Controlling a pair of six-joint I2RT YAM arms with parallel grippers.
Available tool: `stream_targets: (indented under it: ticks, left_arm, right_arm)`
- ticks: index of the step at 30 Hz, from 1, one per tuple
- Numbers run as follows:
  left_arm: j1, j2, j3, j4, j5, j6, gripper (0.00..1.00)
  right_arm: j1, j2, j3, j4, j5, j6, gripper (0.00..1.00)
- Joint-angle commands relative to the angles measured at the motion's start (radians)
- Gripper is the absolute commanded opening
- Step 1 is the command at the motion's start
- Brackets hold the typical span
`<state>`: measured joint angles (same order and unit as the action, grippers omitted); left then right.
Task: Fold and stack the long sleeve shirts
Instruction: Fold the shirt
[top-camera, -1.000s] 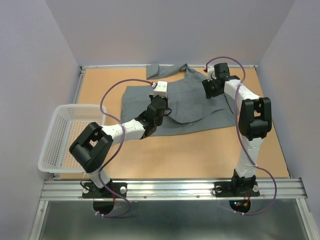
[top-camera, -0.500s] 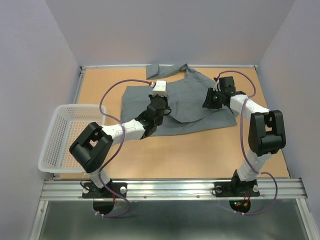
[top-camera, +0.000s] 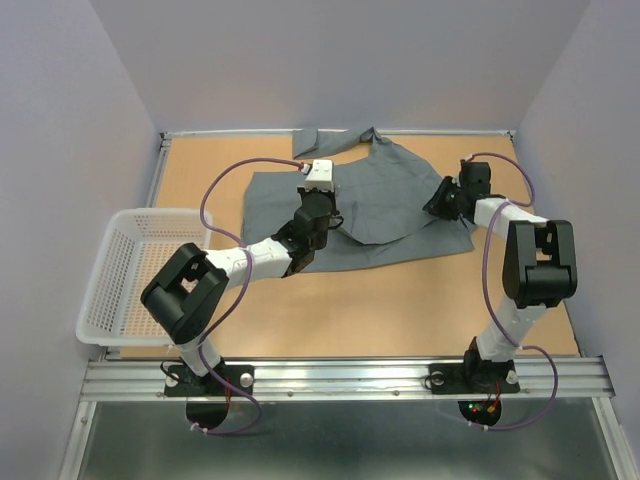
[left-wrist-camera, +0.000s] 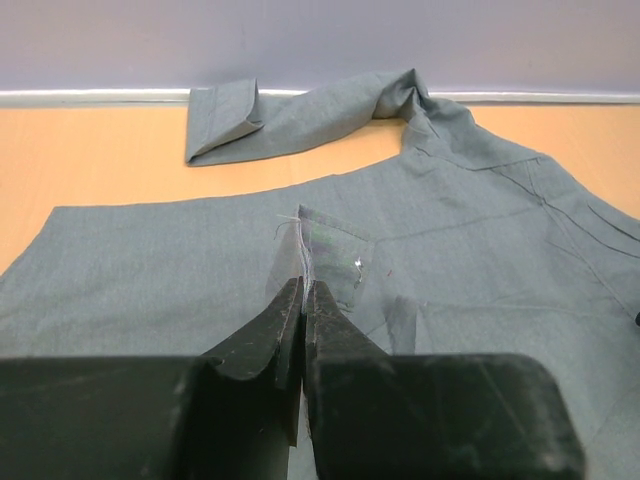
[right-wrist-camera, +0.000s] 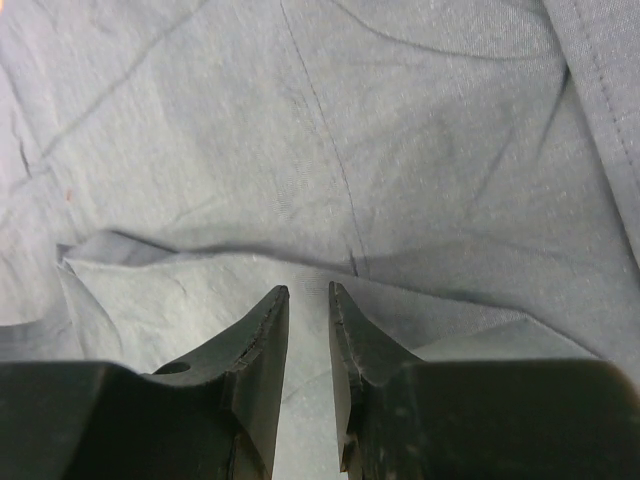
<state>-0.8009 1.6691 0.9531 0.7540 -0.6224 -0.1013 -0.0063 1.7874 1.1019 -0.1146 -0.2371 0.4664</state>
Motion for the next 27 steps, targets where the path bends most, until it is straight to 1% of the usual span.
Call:
stream_targets:
  ticks: [1, 5, 6, 10, 15, 17, 19, 20, 23, 24, 26, 27]
  left_arm:
    - [0.005, 0.004, 0.049, 0.073, -0.036, 0.015, 0.15]
    - [0.005, 0.007, 0.046, 0.073, -0.036, -0.001, 0.17]
    - [0.003, 0.007, 0.042, 0.073, -0.037, -0.005, 0.18]
    - [0.005, 0.007, 0.032, 0.073, -0.051, -0.012, 0.18]
    - [0.003, 0.008, 0.029, 0.070, -0.074, -0.011, 0.18]
    - [0.003, -0.009, 0.015, 0.044, -0.082, -0.063, 0.19]
    - [0.003, -0.019, -0.005, 0.007, -0.100, -0.110, 0.32]
    - [0.005, -0.029, -0.016, -0.008, -0.126, -0.167, 0.35]
    - [0.005, -0.052, -0.054, -0.073, -0.166, -0.265, 0.51]
    - [0.003, -0.061, -0.060, -0.143, -0.181, -0.299, 0.62]
    - [0.005, -0.095, -0.076, -0.232, -0.186, -0.420, 0.70]
    - [0.006, -0.109, -0.079, -0.333, -0.186, -0.470, 0.75]
  right_arm:
    - [-0.023, 0.027, -0.005, 0.092, -0.017, 0.055, 0.28]
    - [-0.031, 0.040, -0.040, 0.105, -0.027, 0.078, 0.28]
    - [-0.035, 0.041, -0.049, 0.136, -0.018, 0.084, 0.28]
    - [-0.072, 0.049, -0.117, 0.162, 0.002, 0.106, 0.27]
    - [-0.109, 0.049, -0.162, 0.187, 0.021, 0.114, 0.27]
    - [-0.110, 0.050, -0.169, 0.190, 0.022, 0.106, 0.27]
    - [-0.109, 0.052, -0.169, 0.196, 0.006, 0.101, 0.27]
    - [-0.109, 0.050, -0.168, 0.196, 0.001, 0.100, 0.27]
    - [-0.110, 0.041, -0.166, 0.205, -0.027, 0.092, 0.28]
    - [-0.109, 0.035, -0.160, 0.204, -0.037, 0.084, 0.28]
    - [-0.109, 0.027, -0.157, 0.205, -0.051, 0.074, 0.28]
    - [-0.109, 0.024, -0.155, 0.204, -0.059, 0.075, 0.28]
